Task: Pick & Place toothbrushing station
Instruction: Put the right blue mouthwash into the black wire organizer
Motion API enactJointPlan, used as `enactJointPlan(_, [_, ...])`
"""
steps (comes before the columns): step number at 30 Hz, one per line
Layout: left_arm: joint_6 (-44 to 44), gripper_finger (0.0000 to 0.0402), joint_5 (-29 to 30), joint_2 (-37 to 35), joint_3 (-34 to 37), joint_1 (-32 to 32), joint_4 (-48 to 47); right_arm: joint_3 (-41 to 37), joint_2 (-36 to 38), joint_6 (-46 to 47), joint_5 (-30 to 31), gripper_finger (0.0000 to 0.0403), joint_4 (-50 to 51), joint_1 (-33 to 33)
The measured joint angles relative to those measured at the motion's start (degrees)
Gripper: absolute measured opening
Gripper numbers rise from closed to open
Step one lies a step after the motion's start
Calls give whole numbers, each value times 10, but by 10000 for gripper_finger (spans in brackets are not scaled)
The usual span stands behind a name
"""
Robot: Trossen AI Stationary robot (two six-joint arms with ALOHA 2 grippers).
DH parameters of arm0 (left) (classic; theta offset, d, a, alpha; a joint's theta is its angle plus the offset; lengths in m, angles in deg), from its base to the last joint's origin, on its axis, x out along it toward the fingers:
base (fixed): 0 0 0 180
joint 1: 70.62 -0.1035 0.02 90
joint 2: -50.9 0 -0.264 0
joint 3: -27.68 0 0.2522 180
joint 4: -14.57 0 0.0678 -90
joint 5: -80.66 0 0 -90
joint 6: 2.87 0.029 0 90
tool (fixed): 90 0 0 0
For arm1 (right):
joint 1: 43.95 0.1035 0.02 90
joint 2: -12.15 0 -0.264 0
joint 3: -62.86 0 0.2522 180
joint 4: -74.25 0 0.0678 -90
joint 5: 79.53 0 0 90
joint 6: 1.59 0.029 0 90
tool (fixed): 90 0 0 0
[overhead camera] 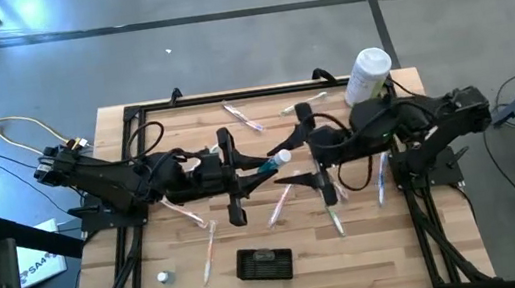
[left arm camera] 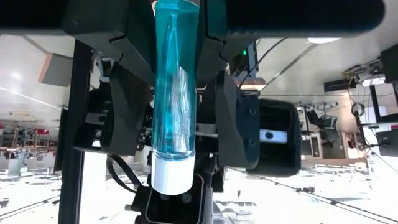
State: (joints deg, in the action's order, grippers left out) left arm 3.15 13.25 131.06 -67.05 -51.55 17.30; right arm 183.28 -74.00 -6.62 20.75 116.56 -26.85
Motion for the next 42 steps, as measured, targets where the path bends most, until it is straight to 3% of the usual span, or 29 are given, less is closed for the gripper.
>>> enactJointPlan(15, [4, 68, -2, 0, 0, 0, -11, 1, -4, -41, -17, 205, -33, 0])
enactJointPlan(30, [5, 68, -17, 0, 1, 0, 1, 1, -4, -42, -17, 79, -27, 0])
enactJointPlan(34, [5, 68, -22, 0, 1, 0, 0, 1, -3, -44, -16, 73, -25, 0])
enactJointPlan(37, [3, 97, -22, 0, 1, 0, -1, 1, -3, -45, -14, 73, -24, 0])
enactJointPlan(42, [2, 187, -18, 0, 1, 0, -6, 1, 0, -54, -9, 72, -6, 0])
